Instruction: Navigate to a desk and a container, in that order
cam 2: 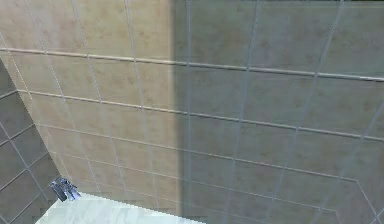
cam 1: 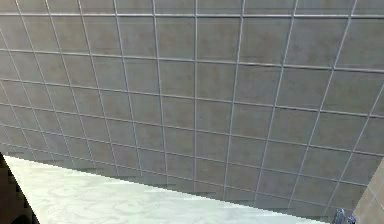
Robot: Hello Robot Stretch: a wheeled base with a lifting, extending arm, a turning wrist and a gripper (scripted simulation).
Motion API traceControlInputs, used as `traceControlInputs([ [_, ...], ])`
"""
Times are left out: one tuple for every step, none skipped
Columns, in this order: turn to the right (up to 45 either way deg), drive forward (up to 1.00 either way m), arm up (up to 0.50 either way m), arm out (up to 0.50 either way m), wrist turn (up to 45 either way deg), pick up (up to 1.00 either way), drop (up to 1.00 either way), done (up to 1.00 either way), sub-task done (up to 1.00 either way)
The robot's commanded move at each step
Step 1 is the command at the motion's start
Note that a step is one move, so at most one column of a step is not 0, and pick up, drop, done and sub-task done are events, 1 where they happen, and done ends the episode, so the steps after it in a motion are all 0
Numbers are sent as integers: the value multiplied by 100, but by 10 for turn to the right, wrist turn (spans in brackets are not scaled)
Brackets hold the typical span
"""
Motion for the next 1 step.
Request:
traceControlInputs([
  [90,0,0,0,0,0,0,0,0],
])
